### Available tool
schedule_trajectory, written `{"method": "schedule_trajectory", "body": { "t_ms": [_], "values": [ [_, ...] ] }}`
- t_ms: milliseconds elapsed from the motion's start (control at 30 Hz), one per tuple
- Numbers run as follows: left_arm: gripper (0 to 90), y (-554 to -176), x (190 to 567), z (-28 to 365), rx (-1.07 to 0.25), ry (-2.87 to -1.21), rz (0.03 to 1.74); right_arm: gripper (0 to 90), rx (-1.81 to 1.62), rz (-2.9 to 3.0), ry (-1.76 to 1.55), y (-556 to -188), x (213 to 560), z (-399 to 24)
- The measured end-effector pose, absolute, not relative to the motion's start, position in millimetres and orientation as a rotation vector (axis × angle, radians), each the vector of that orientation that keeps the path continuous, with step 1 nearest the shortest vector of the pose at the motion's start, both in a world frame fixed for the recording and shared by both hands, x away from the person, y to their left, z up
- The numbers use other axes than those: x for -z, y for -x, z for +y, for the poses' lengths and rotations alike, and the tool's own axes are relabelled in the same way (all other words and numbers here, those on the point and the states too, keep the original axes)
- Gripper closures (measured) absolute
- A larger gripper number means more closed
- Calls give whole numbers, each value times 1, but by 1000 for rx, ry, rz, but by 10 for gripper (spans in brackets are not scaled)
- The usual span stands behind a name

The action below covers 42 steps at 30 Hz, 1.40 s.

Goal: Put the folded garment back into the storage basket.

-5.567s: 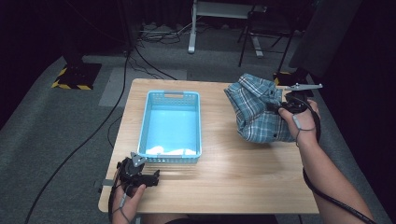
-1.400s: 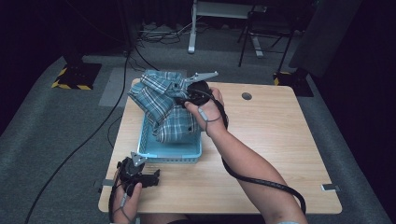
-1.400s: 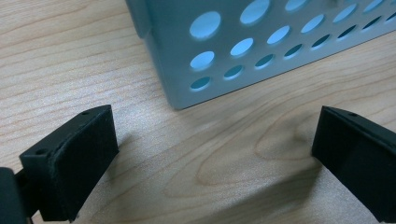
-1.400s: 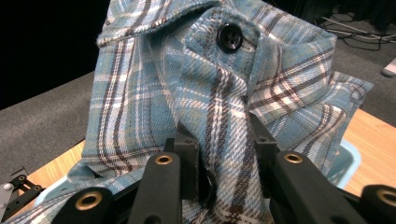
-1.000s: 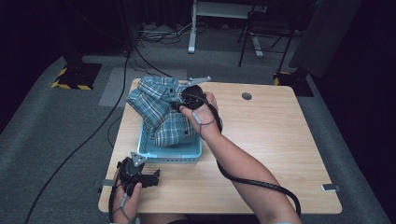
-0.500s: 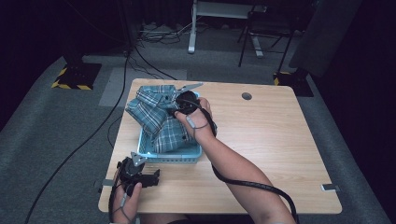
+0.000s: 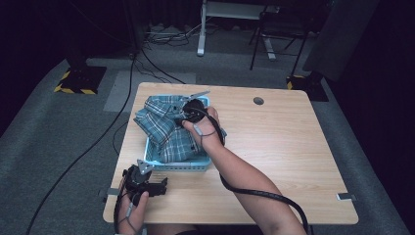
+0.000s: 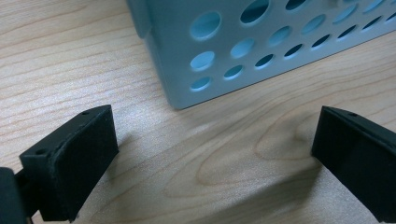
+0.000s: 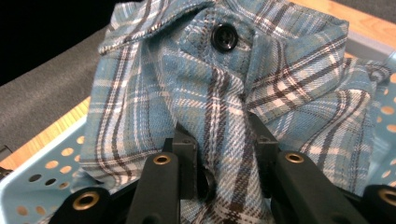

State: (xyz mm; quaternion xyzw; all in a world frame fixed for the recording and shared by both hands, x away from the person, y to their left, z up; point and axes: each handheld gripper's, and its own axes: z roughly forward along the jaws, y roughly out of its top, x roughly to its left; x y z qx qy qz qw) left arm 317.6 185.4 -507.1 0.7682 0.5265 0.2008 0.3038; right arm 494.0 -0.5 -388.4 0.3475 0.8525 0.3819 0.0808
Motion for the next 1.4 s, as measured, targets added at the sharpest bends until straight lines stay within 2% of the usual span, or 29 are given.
{"method": "schedule_trajectory", "body": {
  "t_ms": [600,633,767,867,1400],
  "values": [
    [2,-318,507,185,-532,-2036,1395,681,-1056,2582,-1112,-501,415,-2],
    [2,-318,507,185,-532,-2036,1395,657,-1057,2590,-1105,-502,416,-2],
    [2,-318,507,185,-533,-2034,1395,395,-1047,2639,-1079,-503,422,-1],
    [2,-318,507,185,-532,-2035,1393,285,-1090,2617,-1061,-501,419,-2],
    [2,-318,507,185,-532,-2036,1395,238,-1204,2568,-906,-483,375,-13]
  ]
}}
